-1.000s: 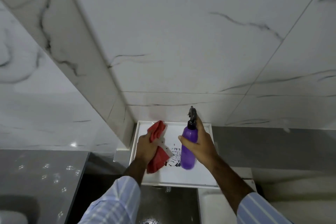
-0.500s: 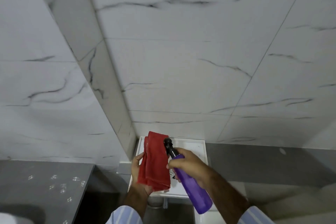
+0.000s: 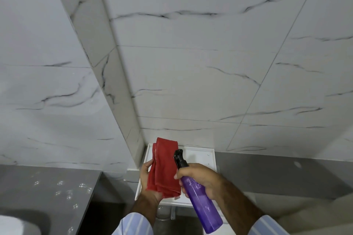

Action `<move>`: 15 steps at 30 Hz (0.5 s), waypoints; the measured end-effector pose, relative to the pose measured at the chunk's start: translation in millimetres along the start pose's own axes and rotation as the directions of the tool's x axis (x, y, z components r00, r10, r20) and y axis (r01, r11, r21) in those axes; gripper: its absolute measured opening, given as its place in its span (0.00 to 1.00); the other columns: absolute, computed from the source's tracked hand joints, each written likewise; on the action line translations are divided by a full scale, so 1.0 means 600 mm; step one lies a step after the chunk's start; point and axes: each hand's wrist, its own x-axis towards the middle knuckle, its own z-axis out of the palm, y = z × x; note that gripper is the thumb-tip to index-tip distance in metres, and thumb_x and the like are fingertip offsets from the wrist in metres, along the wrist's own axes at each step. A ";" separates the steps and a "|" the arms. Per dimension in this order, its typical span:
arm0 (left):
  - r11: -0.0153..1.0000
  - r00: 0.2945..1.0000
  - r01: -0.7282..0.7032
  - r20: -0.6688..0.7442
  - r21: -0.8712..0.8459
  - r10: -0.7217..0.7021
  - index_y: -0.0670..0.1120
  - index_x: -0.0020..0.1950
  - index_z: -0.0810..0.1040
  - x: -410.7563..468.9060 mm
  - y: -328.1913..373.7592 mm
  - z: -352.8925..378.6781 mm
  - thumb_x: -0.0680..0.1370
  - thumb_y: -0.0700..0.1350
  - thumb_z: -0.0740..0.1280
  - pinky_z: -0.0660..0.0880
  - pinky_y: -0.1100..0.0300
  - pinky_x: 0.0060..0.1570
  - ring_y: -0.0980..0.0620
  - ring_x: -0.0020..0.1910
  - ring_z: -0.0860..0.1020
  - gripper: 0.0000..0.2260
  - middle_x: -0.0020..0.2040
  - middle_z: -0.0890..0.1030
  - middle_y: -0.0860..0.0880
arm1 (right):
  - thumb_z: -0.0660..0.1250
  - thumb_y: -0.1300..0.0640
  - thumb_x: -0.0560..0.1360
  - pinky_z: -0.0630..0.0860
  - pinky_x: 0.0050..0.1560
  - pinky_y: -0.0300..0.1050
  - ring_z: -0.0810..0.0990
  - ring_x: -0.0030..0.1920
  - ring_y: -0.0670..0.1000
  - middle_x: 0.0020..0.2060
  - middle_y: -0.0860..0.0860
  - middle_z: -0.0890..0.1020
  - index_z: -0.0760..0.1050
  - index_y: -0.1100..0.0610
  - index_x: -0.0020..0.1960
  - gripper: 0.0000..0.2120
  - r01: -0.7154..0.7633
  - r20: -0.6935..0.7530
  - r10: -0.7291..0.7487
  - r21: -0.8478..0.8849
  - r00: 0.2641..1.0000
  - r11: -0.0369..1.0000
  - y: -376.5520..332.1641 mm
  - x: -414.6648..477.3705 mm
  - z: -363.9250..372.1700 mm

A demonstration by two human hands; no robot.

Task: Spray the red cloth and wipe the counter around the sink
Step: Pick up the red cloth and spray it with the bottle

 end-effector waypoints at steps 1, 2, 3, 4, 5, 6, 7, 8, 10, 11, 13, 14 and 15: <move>1.000 1.000 0.001 -0.006 0.008 -0.001 0.38 0.60 0.82 0.001 0.000 -0.001 0.77 0.60 0.62 0.81 0.44 0.49 0.35 0.44 0.83 0.26 0.48 0.85 0.36 | 0.79 0.59 0.67 0.83 0.47 0.49 0.84 0.39 0.54 0.41 0.56 0.86 0.82 0.60 0.54 0.16 0.005 0.000 -0.005 0.007 1.000 1.000 0.001 0.001 0.000; 1.000 1.000 0.001 -0.015 0.017 0.000 0.38 0.60 0.81 0.002 0.001 0.000 0.78 0.60 0.62 0.82 0.44 0.48 0.36 0.45 0.83 0.27 0.48 0.85 0.36 | 0.80 0.59 0.67 0.84 0.48 0.50 0.84 0.40 0.54 0.42 0.56 0.86 0.83 0.59 0.56 0.18 0.016 -0.001 -0.016 0.016 1.000 1.000 0.001 0.002 0.000; 1.000 1.000 -0.001 -0.022 0.030 0.002 0.39 0.60 0.81 0.000 0.000 0.000 0.78 0.60 0.61 0.82 0.44 0.47 0.36 0.45 0.83 0.27 0.48 0.85 0.36 | 0.80 0.59 0.67 0.84 0.48 0.50 0.84 0.40 0.54 0.42 0.56 0.86 0.83 0.58 0.57 0.19 0.028 -0.002 -0.028 0.026 1.000 0.999 0.003 0.004 0.001; 0.999 1.000 -0.004 -0.029 0.033 0.005 0.39 0.60 0.81 -0.001 0.000 0.000 0.78 0.61 0.61 0.82 0.44 0.47 0.36 0.45 0.82 0.27 0.48 0.85 0.36 | 0.80 0.60 0.67 0.83 0.47 0.50 0.84 0.40 0.54 0.42 0.56 0.86 0.83 0.56 0.57 0.19 0.036 -0.001 -0.036 0.033 0.999 0.999 0.004 0.006 0.000; 0.999 1.000 -0.006 -0.029 0.034 0.007 0.39 0.60 0.81 0.001 0.000 -0.001 0.78 0.61 0.61 0.82 0.44 0.47 0.36 0.45 0.82 0.27 0.48 0.85 0.36 | 0.80 0.60 0.68 0.83 0.45 0.49 0.84 0.39 0.54 0.41 0.56 0.86 0.83 0.56 0.57 0.18 0.037 0.000 -0.037 0.033 0.999 0.999 0.004 0.007 0.000; 0.999 0.999 -0.010 -0.034 0.036 0.012 0.39 0.60 0.81 0.000 0.001 0.000 0.78 0.60 0.61 0.81 0.44 0.48 0.36 0.46 0.82 0.27 0.48 0.85 0.37 | 0.79 0.60 0.68 0.83 0.45 0.49 0.84 0.39 0.54 0.41 0.56 0.86 0.83 0.57 0.56 0.17 0.034 0.004 -0.034 0.020 0.999 0.999 0.003 0.007 0.000; 0.999 0.999 -0.011 -0.044 0.033 0.013 0.39 0.60 0.81 -0.001 0.003 0.002 0.77 0.60 0.62 0.80 0.45 0.50 0.36 0.46 0.82 0.26 0.48 0.85 0.36 | 0.79 0.60 0.68 0.83 0.46 0.50 0.84 0.39 0.54 0.41 0.56 0.86 0.83 0.58 0.55 0.17 0.030 0.004 -0.030 0.002 1.000 1.000 0.002 0.008 -0.001; 0.999 0.999 -0.011 -0.049 0.033 0.013 0.39 0.60 0.81 -0.003 0.003 0.003 0.77 0.59 0.62 0.79 0.44 0.51 0.36 0.46 0.82 0.26 0.48 0.85 0.36 | 0.79 0.60 0.67 0.84 0.47 0.50 0.84 0.39 0.54 0.40 0.56 0.86 0.83 0.59 0.54 0.16 0.026 -0.006 -0.026 -0.015 1.000 1.000 0.002 0.011 -0.001; 1.000 0.999 -0.014 -0.039 0.021 0.015 0.39 0.60 0.81 -0.002 0.005 0.004 0.78 0.59 0.62 0.78 0.44 0.52 0.35 0.47 0.81 0.26 0.49 0.85 0.36 | 0.79 0.59 0.67 0.84 0.47 0.49 0.85 0.39 0.54 0.40 0.55 0.86 0.82 0.59 0.54 0.16 0.031 -0.033 -0.032 -0.027 0.999 0.999 0.002 0.014 -0.001; 1.000 0.999 -0.013 -0.042 0.023 0.014 0.39 0.60 0.81 -0.004 0.005 0.007 0.78 0.59 0.62 0.78 0.44 0.53 0.35 0.47 0.82 0.26 0.49 0.85 0.36 | 0.79 0.59 0.67 0.84 0.47 0.49 0.85 0.39 0.54 0.40 0.56 0.86 0.82 0.59 0.54 0.17 0.041 -0.039 -0.042 -0.016 0.998 0.999 0.004 0.016 -0.002; 1.000 0.999 -0.008 -0.037 0.022 0.009 0.39 0.59 0.82 -0.007 0.007 0.009 0.78 0.59 0.61 0.78 0.44 0.52 0.35 0.46 0.82 0.26 0.48 0.85 0.36 | 0.80 0.60 0.67 0.84 0.46 0.49 0.85 0.39 0.54 0.40 0.56 0.86 0.82 0.58 0.55 0.18 0.054 -0.033 -0.053 0.009 0.998 0.999 0.005 0.020 -0.004; 1.000 1.000 -0.009 -0.024 0.012 0.009 0.39 0.58 0.82 -0.007 0.008 0.010 0.79 0.59 0.60 0.78 0.44 0.52 0.36 0.45 0.82 0.25 0.47 0.85 0.36 | 0.79 0.60 0.67 0.83 0.45 0.49 0.84 0.39 0.54 0.40 0.56 0.86 0.82 0.58 0.55 0.17 0.054 -0.022 -0.054 0.009 0.998 0.999 0.005 0.021 -0.005; 1.000 1.000 -0.013 -0.024 0.006 0.013 0.39 0.59 0.81 -0.009 0.009 0.011 0.78 0.59 0.60 0.78 0.44 0.52 0.36 0.45 0.82 0.25 0.47 0.85 0.36 | 0.79 0.60 0.67 0.83 0.46 0.49 0.84 0.39 0.54 0.40 0.56 0.86 0.82 0.58 0.55 0.17 0.053 -0.012 -0.053 0.000 0.999 0.999 0.004 0.021 -0.006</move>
